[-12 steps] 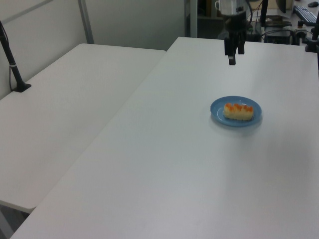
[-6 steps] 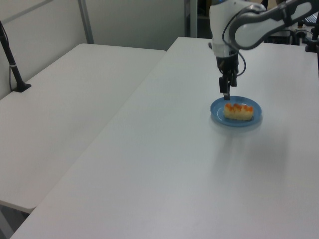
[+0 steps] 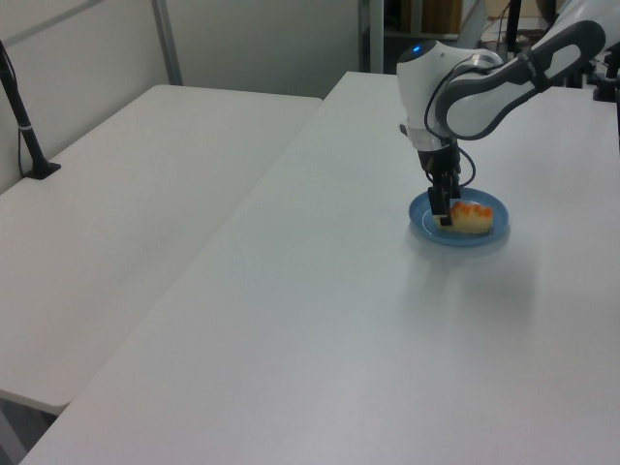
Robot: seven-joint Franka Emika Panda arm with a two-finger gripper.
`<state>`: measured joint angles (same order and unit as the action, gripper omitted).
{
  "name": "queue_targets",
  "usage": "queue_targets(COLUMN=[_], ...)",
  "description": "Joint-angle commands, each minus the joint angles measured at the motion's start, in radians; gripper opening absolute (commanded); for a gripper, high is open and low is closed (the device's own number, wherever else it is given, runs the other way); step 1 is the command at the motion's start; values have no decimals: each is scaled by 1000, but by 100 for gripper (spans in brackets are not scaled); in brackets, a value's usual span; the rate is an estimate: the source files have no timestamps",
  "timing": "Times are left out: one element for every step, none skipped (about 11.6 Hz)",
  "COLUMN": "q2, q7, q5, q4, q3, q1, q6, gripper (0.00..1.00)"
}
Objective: Put the bread on the table
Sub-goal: 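Lower the gripper onto the bread roll and close on it, then lift the bread roll off the plate and carry it beside the plate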
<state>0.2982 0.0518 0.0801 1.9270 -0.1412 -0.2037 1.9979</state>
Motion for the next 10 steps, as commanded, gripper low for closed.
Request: queue_targets(q2=[-21,-22,-27,-40,-71,-97,-111,-119,-122,-123], q7=[-15,-15,-13,-18,-26,-35,-67,-116,-185,-254], q5=[10,6,1,-5,-5,-8,-9,-19,-20,-20], q4=[43,43,38,27,0,-41,-95,-152,-183,-196], q3=[-5,-5,-5,-5,-6,-12,-20,-41,-87,-151], q1=[-20,-28,-28,-26,-20,-13,-10,-2,0,-2], q6=[24,15,1,-23,-57,-126,-213,-291,-330,-327], gripper=[59,40,36,36,36,36,36,36,36,37])
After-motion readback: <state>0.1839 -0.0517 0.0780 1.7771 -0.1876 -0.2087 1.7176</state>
